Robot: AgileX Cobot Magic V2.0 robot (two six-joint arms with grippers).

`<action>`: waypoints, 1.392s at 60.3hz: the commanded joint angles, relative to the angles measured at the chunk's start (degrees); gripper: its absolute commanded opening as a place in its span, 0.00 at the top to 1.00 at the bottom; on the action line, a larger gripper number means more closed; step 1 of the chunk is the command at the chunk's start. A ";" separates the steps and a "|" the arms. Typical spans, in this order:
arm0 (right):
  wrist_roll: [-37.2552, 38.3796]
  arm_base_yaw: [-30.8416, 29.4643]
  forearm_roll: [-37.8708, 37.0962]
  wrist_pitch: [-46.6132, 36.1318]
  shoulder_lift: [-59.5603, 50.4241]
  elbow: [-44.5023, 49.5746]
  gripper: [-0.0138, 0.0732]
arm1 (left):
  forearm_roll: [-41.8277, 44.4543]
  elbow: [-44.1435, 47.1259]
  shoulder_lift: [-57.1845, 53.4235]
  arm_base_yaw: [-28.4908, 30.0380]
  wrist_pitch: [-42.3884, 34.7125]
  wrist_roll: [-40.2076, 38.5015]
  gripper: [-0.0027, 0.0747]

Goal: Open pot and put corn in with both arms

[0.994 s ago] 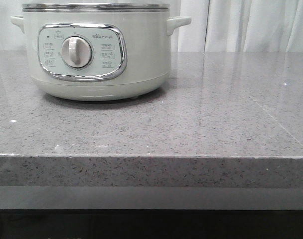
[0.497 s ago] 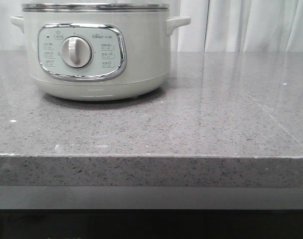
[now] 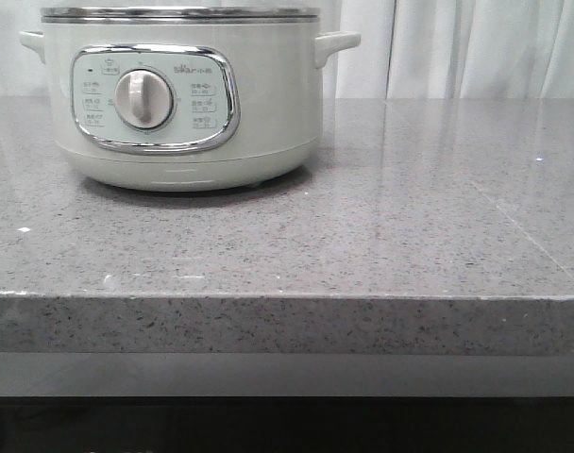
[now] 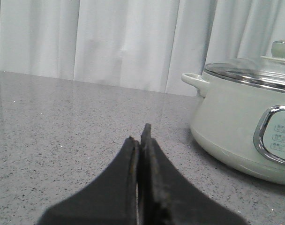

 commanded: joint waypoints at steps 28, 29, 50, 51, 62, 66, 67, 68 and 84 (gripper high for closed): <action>2.17 -0.53 -0.65 -5.32 -1.29 -0.63 0.92 | -0.54 0.55 -0.88 0.08 -4.86 0.08 0.99; 2.17 -0.53 -0.65 -5.32 -1.29 -0.63 0.92 | -0.54 0.55 -0.88 0.08 -4.86 0.08 0.99; 2.17 -2.77 -0.65 -5.26 -1.28 -0.63 0.92 | -0.54 0.55 -0.88 0.08 -4.86 0.08 0.99; 2.17 -2.83 -0.65 -5.26 -1.28 -0.63 0.92 | -0.54 0.55 -0.88 0.08 -4.86 0.08 0.99; 2.17 -2.78 -0.65 -5.26 -1.23 -0.63 0.92 | -0.54 0.55 -0.88 0.08 -4.86 0.08 0.99; 2.17 -2.78 -0.65 -5.31 -1.23 -0.63 0.92 | -0.54 0.55 -0.88 0.08 -4.86 0.08 0.99; 2.17 -2.78 -0.65 -5.31 -1.23 -0.63 0.92 | -0.54 0.55 -0.88 0.08 -4.86 0.08 0.99; 2.17 -2.78 -0.65 -5.31 -1.23 -0.63 0.92 | -0.54 0.55 -0.88 0.08 -4.86 0.08 0.99; 2.17 -2.78 -0.65 -5.31 -1.23 -0.63 0.92 | -0.54 0.55 -0.88 0.08 -4.86 0.08 0.99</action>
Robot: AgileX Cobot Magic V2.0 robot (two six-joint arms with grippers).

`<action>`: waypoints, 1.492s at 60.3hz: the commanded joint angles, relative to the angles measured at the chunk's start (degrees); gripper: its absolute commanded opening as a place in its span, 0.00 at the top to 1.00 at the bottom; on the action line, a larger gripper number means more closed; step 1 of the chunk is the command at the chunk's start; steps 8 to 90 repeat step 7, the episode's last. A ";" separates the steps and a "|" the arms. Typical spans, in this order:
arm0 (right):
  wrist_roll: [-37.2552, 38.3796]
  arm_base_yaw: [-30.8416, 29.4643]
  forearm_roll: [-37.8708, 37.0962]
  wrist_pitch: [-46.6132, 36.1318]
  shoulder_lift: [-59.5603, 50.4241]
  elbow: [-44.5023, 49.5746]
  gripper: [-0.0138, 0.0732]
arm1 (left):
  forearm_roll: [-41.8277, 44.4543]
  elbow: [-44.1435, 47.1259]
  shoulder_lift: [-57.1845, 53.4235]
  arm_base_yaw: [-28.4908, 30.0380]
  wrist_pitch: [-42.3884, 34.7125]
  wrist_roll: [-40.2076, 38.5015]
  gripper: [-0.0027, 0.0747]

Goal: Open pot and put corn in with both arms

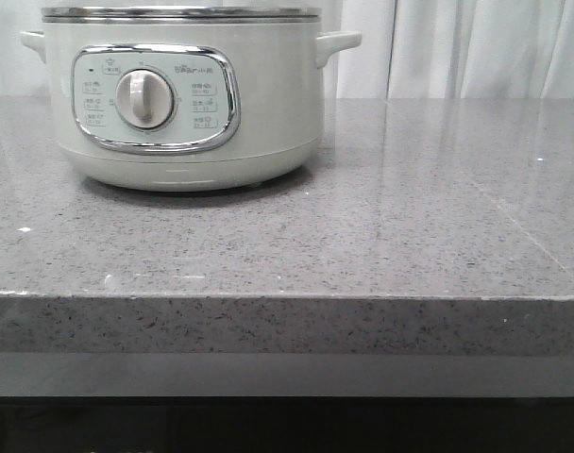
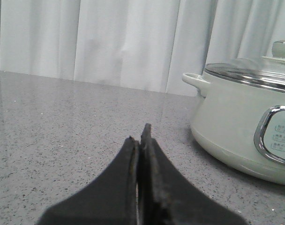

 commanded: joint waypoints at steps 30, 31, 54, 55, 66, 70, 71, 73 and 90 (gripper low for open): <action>0.17 -0.26 -0.37 -5.31 -1.23 -0.63 0.92 | -0.54 0.55 -0.88 0.08 -4.86 0.08 0.99; 0.17 -0.26 -0.37 -5.31 -1.23 -0.63 0.92 | -0.54 0.55 -0.88 0.08 -4.86 0.08 0.99; 0.17 -0.26 -0.37 -5.31 -1.23 -0.63 0.92 | -0.54 0.55 -0.88 0.08 -4.86 0.08 0.99; 0.17 -0.26 -0.37 -5.31 -1.23 -0.63 0.92 | -0.54 0.55 -0.88 0.08 -4.86 0.08 0.99; 0.17 -0.26 -0.37 -5.31 -1.23 -0.63 0.92 | -0.54 0.55 -0.88 0.08 -4.86 0.08 0.99; 0.17 -0.26 -0.37 -5.31 -1.23 -0.63 0.92 | -0.54 0.55 -0.88 0.08 -4.86 0.08 0.99; 0.17 -0.26 -0.37 -5.31 -1.23 -0.63 0.92 | -0.54 0.55 -0.88 0.08 -4.86 0.08 0.99; 0.17 -0.26 -0.37 -5.31 -1.23 -0.63 0.92 | -0.54 0.55 -0.88 0.08 -4.86 0.08 0.99; 0.17 -0.26 -0.37 -5.31 -1.23 -0.63 0.92 | -0.54 0.55 -0.88 0.08 -4.86 0.08 0.99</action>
